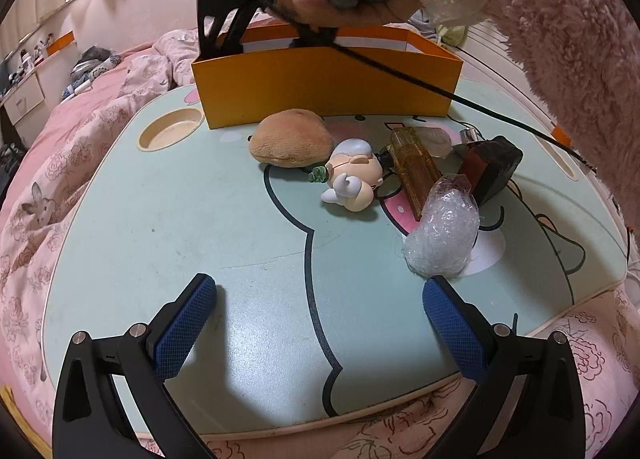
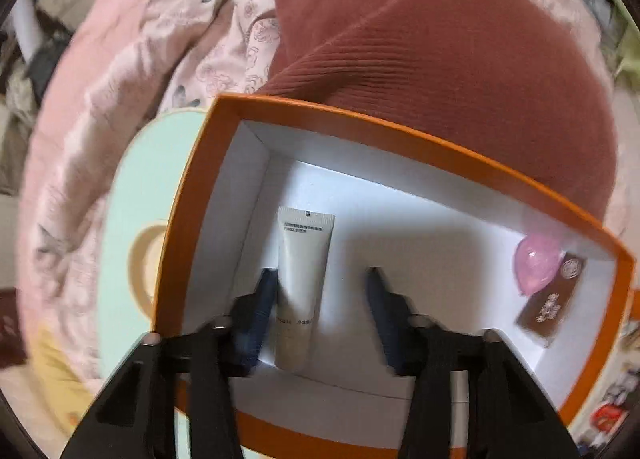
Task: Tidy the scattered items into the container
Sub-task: 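Grasp the white tube in the box with the right gripper, lift it out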
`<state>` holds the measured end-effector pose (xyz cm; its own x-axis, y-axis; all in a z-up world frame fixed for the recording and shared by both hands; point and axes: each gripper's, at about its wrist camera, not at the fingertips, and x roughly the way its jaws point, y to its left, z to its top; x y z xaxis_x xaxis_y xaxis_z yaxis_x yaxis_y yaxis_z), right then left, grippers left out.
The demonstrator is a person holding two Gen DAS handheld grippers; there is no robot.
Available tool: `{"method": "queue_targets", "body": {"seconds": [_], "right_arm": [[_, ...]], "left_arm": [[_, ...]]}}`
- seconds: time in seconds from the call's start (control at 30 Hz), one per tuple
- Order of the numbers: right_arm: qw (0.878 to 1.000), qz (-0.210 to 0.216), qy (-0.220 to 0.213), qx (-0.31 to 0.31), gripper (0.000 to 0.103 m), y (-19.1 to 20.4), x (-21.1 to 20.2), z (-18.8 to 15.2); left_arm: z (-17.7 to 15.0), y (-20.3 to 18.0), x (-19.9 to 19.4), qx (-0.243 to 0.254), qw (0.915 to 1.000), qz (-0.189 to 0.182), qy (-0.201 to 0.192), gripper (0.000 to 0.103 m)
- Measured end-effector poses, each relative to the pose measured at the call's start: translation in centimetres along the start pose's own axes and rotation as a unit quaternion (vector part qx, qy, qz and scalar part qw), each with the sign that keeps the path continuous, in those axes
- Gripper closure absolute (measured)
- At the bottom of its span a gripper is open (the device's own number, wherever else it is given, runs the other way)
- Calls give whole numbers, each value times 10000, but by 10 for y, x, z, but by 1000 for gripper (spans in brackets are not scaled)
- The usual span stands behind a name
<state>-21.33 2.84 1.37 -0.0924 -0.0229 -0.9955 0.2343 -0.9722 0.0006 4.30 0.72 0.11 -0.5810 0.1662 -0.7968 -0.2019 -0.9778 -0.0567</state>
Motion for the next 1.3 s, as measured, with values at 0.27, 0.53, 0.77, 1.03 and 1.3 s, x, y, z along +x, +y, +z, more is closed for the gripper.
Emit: {"method": "queue_targets", "body": {"seconds": [0.27,0.53,0.77,1.03,1.3], "right_arm": [[9970,521,-500,263,85,-24,-6,10],[9847,1098,-1341,204,85,-48,-74,-36],[9760,1889,-1013,394,85,-92,-80,-143],[9696,2153,-1079,427,85,-79,-55,-184],[9696,1698,-1696,480,78,-89,-60,-192]], "left_arm": [[0,1,1,17,10000,2,-3,0],[-1,0,0,22,10000,9,-6,0],[0,0,0,24,10000,19,3,0],[1,0,0,23,10000,25,8,0],[1,-1,1,22,10000,29,10,0]]}}
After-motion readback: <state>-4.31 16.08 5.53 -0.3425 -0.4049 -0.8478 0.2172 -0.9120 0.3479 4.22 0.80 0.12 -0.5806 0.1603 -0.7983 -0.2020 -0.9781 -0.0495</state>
